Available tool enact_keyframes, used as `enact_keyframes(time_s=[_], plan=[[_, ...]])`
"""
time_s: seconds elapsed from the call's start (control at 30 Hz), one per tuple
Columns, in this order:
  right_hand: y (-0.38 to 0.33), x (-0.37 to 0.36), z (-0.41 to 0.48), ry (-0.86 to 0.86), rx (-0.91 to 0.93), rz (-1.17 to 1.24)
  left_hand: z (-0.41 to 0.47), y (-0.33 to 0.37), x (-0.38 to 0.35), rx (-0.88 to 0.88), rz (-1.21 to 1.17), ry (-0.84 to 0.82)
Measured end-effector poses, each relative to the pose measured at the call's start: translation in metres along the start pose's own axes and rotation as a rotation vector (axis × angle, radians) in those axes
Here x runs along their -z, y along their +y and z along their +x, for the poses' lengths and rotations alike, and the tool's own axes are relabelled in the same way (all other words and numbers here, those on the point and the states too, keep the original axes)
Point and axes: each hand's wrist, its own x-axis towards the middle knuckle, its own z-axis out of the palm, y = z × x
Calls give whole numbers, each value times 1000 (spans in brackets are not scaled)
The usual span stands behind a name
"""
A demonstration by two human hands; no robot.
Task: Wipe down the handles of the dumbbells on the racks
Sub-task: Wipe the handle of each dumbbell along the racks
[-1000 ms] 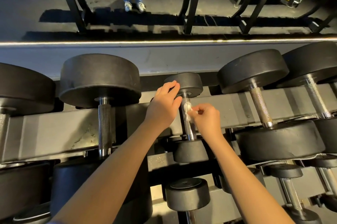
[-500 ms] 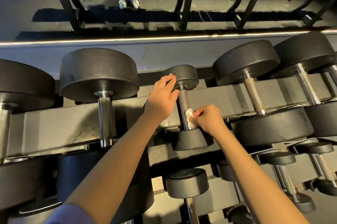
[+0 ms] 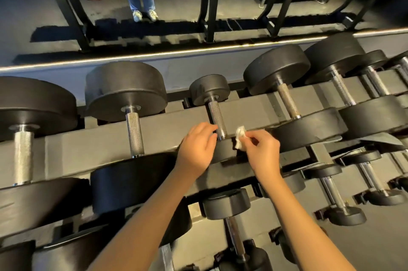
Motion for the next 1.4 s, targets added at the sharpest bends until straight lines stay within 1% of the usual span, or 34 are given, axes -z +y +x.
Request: enact_keyframes(time_s=[0.13,0.2,0.23,0.3,0.43,0.57,0.6,0.63,0.7,0.77,0.87,1.0,1.13,1.2,1.3,1.4], plan=[[23,12,-65,22,-69,26,-58,13,-11,-223,7,124],[40,14,-99,24,-114,3,-88,12,-27,-280,9,95],[51,15,-115,12,-152,-11,-102,8,-36,-278,6,53],[74,12,-142,-34,-242,-59,-125,-3,-53,-227,-11,-59],[112,3,-178,-184,-389,-160,-152,-25,-83,-97,29,-273],[135,-9,-201,-291,-431,-197,-161,-34,-107,26,136,-452],[140,-13,-206,-311,-435,-201,-163,-34,-113,64,151,-520],[146,-16,-210,-328,-440,-202,-167,-35,-119,89,176,-546],[157,-22,-217,-366,-471,-193,-177,-40,-131,112,248,-542],[166,-26,-223,-381,-479,-189,-192,-44,-142,158,272,-529],[178,-29,-230,-383,-465,-179,-212,-51,-154,150,320,-523],[191,-35,-232,-382,-433,-194,-219,-57,-164,176,285,-471],[200,-51,-235,-403,-393,-200,-232,-64,-169,257,210,-373],[204,-62,-236,-396,-363,-179,-238,-66,-171,274,168,-360],[210,-75,-230,-323,-358,-118,-240,-69,-175,259,127,-345],[212,-88,-222,-212,-404,-44,-241,-68,-177,244,118,-332]])
